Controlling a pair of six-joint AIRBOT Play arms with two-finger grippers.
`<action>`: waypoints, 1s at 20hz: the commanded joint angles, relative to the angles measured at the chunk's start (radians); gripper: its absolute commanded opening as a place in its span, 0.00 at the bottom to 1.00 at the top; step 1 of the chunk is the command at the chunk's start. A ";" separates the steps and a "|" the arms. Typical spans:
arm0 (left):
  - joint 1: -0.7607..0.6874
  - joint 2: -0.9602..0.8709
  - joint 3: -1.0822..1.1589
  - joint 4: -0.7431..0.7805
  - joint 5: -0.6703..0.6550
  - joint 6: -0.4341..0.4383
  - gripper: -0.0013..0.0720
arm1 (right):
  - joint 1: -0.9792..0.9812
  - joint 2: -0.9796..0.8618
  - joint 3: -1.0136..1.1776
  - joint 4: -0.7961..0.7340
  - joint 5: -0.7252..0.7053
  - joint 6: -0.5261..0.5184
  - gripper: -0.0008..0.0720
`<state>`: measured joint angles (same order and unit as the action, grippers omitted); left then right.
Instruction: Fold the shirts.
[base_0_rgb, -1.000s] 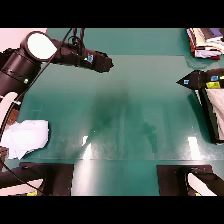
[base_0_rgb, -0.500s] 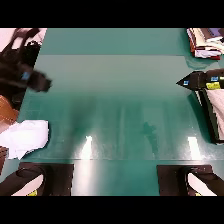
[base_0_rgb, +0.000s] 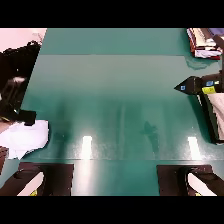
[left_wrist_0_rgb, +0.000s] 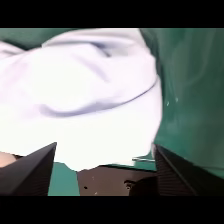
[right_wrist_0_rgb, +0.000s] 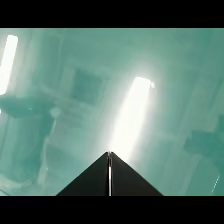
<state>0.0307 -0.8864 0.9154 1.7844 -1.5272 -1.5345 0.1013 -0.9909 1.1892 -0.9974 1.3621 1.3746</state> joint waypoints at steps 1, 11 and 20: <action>0.054 0.005 -0.178 0.035 0.092 -0.040 0.93 | 0.000 0.001 -0.066 0.001 -0.001 0.000 0.04; 0.074 0.005 -0.296 0.038 0.103 -0.099 0.06 | 0.000 0.001 -0.089 0.004 -0.052 0.000 0.04; -0.038 0.006 0.268 -0.016 0.010 -0.100 0.05 | 0.000 0.001 0.115 0.003 -0.074 0.000 0.04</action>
<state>0.0528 -0.8814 0.9642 1.7851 -1.4853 -1.6333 0.1013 -0.9905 1.2160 -0.9939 1.3037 1.3746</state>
